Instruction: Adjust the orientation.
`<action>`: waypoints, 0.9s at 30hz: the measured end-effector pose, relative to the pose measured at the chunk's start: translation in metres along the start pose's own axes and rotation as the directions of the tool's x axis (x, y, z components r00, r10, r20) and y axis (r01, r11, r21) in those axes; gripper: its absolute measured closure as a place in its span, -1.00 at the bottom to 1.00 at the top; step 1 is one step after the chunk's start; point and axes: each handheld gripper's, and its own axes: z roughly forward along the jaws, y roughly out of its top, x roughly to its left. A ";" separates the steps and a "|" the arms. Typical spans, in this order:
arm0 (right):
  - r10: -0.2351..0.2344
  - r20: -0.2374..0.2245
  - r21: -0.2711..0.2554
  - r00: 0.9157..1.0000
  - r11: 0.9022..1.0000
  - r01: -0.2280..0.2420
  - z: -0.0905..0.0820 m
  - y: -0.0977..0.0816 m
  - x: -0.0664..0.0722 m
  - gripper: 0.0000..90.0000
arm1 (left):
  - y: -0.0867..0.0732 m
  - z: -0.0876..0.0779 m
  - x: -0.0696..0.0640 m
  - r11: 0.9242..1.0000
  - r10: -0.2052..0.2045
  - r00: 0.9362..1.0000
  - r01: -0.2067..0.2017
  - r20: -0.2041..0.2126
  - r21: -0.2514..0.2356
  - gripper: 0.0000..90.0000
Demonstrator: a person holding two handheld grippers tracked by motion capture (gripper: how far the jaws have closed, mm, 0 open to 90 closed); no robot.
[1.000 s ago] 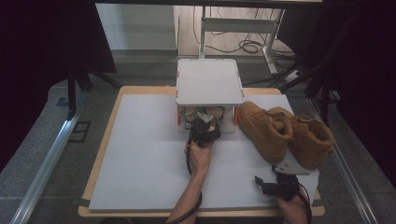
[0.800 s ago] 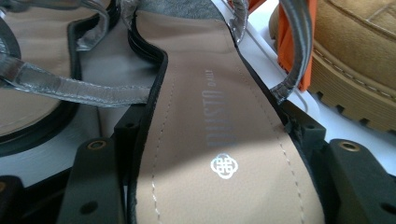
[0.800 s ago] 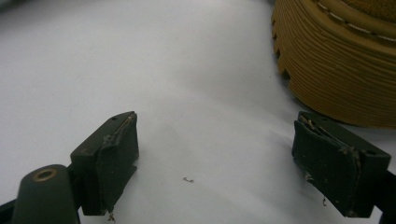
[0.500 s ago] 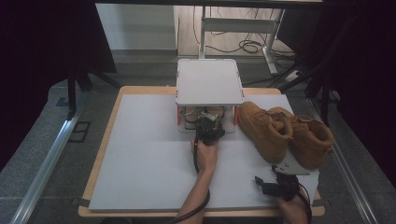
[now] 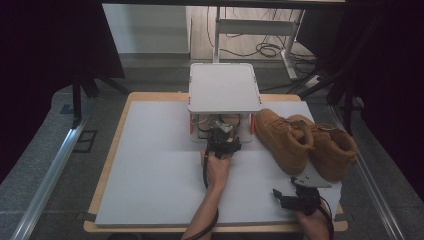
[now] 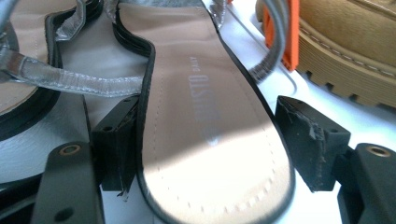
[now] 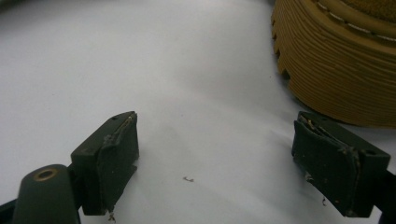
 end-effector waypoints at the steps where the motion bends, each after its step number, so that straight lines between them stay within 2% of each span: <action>1: 0.000 0.000 0.000 1.000 1.000 0.000 0.000 0.000 0.000 -0.66 | -0.001 -0.002 0.000 1.000 0.007 1.000 -0.007 -0.003 0.000 -0.39; 8: 0.000 0.000 0.000 1.000 1.000 0.000 0.000 0.000 0.000 -0.66 | -0.008 -0.011 0.008 1.000 0.010 0.999 -0.010 0.031 0.010 -0.30; 13: 0.000 0.001 0.000 1.000 1.000 0.000 0.000 0.000 0.000 -0.67 | -0.010 -0.021 0.013 0.999 0.040 0.997 -0.042 0.065 0.020 -0.22; 19: 0.000 0.001 0.000 1.000 1.000 0.000 0.000 0.000 0.000 -0.66 | -0.014 -0.032 0.017 0.999 0.047 0.994 -0.049 0.096 0.022 -0.19; 20: 0.000 0.001 0.000 1.000 1.000 0.000 0.000 0.000 0.000 -0.67 | -0.016 -0.036 0.018 0.998 0.054 0.993 -0.056 0.109 0.019 -0.16; 23: 0.000 0.001 0.000 1.000 1.000 0.000 0.000 0.000 0.000 -0.66 | -0.019 -0.041 0.019 0.997 0.068 0.991 -0.071 0.113 0.016 -0.06; 25: 0.000 0.001 0.000 1.000 1.000 0.000 0.000 0.000 0.000 -0.67 | -0.022 -0.047 0.020 0.995 0.095 0.986 -0.098 0.137 0.020 0.09; 27: 0.000 0.001 0.000 1.000 1.000 0.000 0.000 0.000 0.000 -0.66 | -0.023 -0.049 0.020 0.994 0.105 0.984 -0.109 0.145 0.021 0.24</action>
